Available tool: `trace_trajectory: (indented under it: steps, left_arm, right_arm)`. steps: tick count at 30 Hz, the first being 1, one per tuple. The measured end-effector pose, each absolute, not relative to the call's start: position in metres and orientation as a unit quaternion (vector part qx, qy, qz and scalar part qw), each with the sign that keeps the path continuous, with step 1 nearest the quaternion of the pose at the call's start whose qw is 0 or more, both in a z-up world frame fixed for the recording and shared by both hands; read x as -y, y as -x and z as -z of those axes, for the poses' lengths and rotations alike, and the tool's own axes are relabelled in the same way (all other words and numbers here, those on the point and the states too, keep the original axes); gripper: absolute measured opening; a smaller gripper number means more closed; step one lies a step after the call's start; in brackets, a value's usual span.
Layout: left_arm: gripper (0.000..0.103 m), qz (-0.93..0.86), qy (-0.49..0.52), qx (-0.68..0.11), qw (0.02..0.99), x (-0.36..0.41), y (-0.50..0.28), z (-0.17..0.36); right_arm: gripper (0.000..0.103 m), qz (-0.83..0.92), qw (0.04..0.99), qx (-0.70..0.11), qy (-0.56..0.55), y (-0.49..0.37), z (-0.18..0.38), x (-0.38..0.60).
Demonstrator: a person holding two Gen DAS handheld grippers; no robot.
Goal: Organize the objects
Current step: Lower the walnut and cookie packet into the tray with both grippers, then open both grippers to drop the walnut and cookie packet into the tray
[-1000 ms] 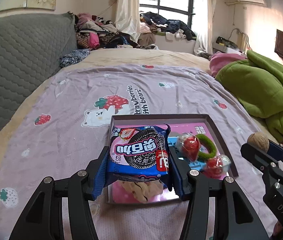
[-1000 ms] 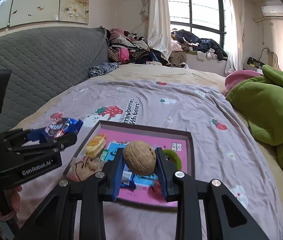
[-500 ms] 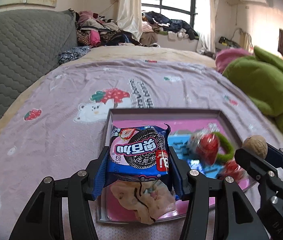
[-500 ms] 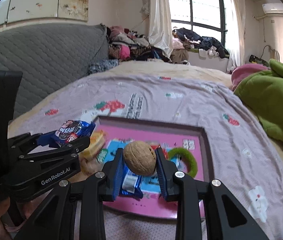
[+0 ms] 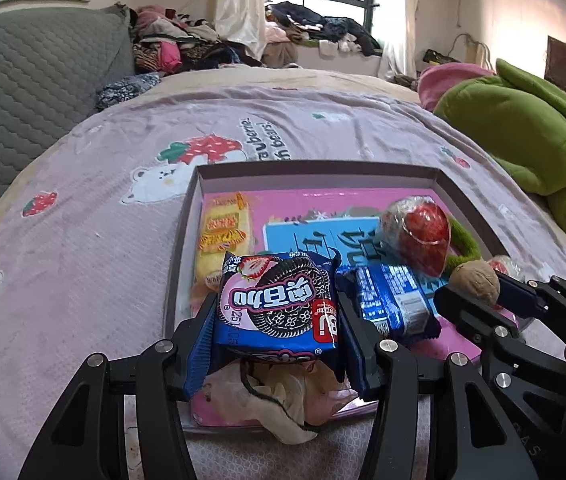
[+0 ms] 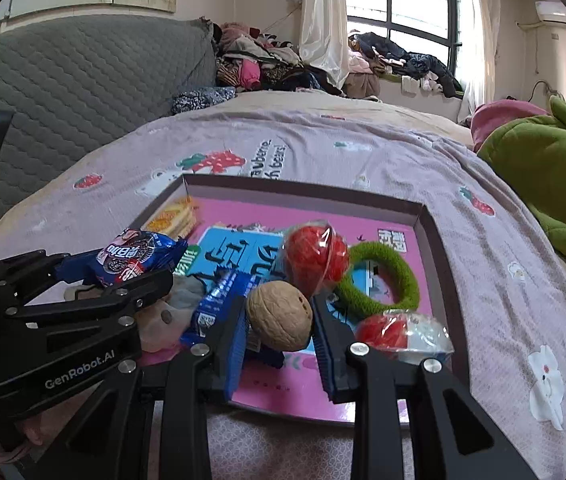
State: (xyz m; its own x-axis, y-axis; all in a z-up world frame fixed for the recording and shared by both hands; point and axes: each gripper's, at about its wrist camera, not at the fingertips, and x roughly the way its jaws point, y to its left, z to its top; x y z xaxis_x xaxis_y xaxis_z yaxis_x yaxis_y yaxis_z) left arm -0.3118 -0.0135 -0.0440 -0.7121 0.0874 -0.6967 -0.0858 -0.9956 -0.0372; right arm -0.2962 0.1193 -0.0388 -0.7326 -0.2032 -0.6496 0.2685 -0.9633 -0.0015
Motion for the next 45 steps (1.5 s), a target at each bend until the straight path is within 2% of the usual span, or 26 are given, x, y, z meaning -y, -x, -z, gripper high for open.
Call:
trace_trajectory:
  steps: [25,45]
  left_arm:
    - [0.057,-0.918,0.395,0.005,0.047,0.013,0.316,0.063]
    - [0.059,-0.910,0.411,0.000,0.044,0.016,0.317,0.065]
  right_arm:
    - [0.031,0.915,0.111,-0.025,-0.387,0.311,0.064,-0.127]
    - [0.031,0.917,0.112,-0.015,-0.383,0.307,0.057,-0.131]
